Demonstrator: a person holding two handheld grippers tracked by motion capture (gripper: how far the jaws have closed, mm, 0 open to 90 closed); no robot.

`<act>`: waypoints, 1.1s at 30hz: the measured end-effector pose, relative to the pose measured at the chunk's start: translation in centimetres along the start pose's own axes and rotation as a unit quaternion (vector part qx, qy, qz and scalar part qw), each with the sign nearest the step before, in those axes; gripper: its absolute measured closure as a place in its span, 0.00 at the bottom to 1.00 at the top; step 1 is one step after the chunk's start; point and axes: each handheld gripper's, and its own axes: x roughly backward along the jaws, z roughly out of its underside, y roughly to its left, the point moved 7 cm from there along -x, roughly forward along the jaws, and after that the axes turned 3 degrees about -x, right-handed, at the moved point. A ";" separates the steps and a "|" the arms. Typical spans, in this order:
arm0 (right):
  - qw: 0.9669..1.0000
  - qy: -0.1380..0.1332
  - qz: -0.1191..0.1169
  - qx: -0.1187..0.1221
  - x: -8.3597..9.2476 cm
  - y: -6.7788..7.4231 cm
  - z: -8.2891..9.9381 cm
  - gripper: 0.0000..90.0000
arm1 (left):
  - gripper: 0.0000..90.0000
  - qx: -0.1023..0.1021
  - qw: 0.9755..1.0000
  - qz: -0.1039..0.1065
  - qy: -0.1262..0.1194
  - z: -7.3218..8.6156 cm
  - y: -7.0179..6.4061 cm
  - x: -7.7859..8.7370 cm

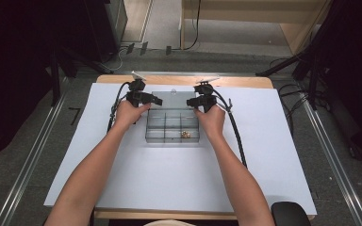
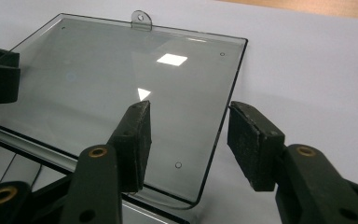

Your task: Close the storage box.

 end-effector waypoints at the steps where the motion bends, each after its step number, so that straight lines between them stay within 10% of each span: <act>1: 1.000 0.005 -0.006 -0.013 0.0 0.0 0.0 0.54 | 0.38 0.000 1.000 0.000 0.000 0.0 0.0 0.0; 14: 0.997 0.005 -0.021 -0.069 -0.7 0.6 0.4 0.42 | 0.40 0.012 1.000 0.005 0.000 0.0 -0.2 0.0; 33: 0.997 -0.021 -0.035 -0.060 0.7 0.5 0.1 0.54 | 0.46 -0.026 0.999 -0.004 -0.041 -0.5 -1.1 1.6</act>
